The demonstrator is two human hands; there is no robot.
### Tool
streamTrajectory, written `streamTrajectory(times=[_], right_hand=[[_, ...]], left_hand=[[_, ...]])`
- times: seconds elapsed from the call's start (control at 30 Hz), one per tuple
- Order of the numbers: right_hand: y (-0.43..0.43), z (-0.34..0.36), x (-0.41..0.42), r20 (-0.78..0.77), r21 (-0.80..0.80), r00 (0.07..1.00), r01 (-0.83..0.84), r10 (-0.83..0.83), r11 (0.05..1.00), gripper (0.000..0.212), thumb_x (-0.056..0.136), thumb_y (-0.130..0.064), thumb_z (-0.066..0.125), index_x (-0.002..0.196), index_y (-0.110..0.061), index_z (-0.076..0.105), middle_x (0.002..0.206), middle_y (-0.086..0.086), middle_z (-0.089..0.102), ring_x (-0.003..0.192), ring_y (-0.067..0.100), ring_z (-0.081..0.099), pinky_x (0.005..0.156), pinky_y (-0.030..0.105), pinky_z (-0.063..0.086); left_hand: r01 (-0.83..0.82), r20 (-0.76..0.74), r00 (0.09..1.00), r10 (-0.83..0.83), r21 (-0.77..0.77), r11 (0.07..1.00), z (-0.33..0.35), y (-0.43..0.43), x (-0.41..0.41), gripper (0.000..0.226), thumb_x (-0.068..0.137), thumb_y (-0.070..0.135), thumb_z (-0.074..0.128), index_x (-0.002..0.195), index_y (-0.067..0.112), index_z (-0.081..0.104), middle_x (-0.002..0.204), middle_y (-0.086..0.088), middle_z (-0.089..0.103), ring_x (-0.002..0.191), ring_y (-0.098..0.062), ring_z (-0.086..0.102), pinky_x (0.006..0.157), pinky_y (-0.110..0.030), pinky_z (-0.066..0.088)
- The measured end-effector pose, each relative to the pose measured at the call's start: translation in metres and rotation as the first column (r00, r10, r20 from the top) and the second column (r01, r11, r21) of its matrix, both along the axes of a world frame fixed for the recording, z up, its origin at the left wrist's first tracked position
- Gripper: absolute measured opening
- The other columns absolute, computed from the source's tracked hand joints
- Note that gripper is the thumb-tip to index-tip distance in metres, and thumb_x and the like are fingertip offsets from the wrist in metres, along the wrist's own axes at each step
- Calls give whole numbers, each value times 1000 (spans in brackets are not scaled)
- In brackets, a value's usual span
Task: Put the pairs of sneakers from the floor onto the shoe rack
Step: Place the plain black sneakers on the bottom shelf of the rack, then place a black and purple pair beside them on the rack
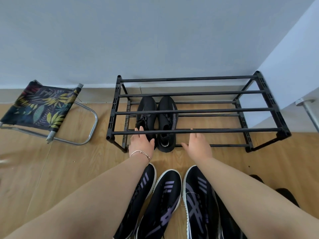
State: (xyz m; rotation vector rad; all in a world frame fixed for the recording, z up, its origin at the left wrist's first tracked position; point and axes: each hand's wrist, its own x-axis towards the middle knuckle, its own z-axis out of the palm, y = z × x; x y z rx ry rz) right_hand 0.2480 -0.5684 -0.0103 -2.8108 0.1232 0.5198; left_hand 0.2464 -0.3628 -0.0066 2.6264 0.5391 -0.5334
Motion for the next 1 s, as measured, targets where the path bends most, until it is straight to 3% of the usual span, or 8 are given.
streamTrajectory(times=[0.07, 0.23, 0.33, 0.43, 0.6, 0.73, 0.87, 1.0], right_hand=[[-9, 2, -8, 50, -35, 997, -50, 52, 998, 59, 98, -47, 57, 140, -8, 45, 139, 12, 56, 128, 25, 53, 98, 34, 52], [-27, 9, -38, 37, -38, 996, -83, 85, 996, 76, 98, -48, 55, 155, -7, 28, 158, 12, 40, 144, 28, 41, 112, 37, 44], [-19, 20, -67, -14, 29, 1000, 3, -2, 1000, 77, 99, -46, 54, 157, -7, 23, 161, 13, 37, 146, 28, 38, 115, 39, 41], [0, 25, -106, -37, 83, 996, 79, -77, 993, 75, 99, -50, 52, 155, -7, 27, 154, 11, 44, 139, 26, 44, 109, 37, 44], [46, 16, -195, -208, 88, 911, 381, -357, 921, 77, 98, -57, 49, 155, -11, 28, 156, 7, 41, 143, 24, 40, 110, 33, 44], [76, -1, -229, -337, 117, 807, 547, -485, 829, 68, 95, -54, 57, 143, -9, 43, 141, 10, 54, 130, 27, 53, 100, 37, 52], [85, -20, -238, -443, 104, 710, 648, -548, 755, 69, 91, -56, 61, 143, -13, 44, 128, 11, 67, 113, 34, 66, 93, 45, 56], [85, -31, -245, -620, 73, 635, 630, -460, 773, 54, 94, -58, 56, 110, -7, 58, 93, 6, 64, 87, 28, 61, 78, 36, 52]], left_hand=[[30, 30, 999, -31, 32, 999, 2, -13, -12, 78, 98, 43, 53, 159, 14, 14, 162, -14, 28, 150, -32, 28, 116, -48, 38], [128, 42, 990, -132, 82, 988, 8, -30, -36, 81, 97, 42, 57, 160, 18, 12, 170, -7, 14, 156, -28, 14, 122, -45, 25], [163, -10, 987, -163, 83, 983, 13, -25, -55, 83, 98, 42, 57, 161, 19, 10, 170, -5, 11, 156, -27, 14, 122, -46, 26], [158, -59, 986, -156, 21, 987, 18, -18, -80, 82, 97, 43, 57, 161, 20, 11, 170, -4, 13, 155, -27, 18, 121, -46, 32], [167, -87, 983, -163, 30, 986, 18, 5, -127, 79, 98, 46, 54, 160, 19, 14, 169, -3, 18, 151, -27, 26, 117, -42, 37], [110, -116, 988, -103, 57, 992, 5, 37, -158, 71, 98, 44, 54, 157, 21, 21, 166, -3, 25, 146, -30, 34, 112, -44, 41], [73, -194, 979, -66, 31, 997, -12, 73, -187, 67, 101, 40, 50, 157, 19, 22, 164, -5, 28, 143, -34, 36, 111, -45, 39], [21, -302, 953, -24, -16, 1000, -22, 90, -202, 66, 102, 40, 48, 159, 20, 20, 160, -7, 33, 141, -33, 40, 108, -46, 43]])
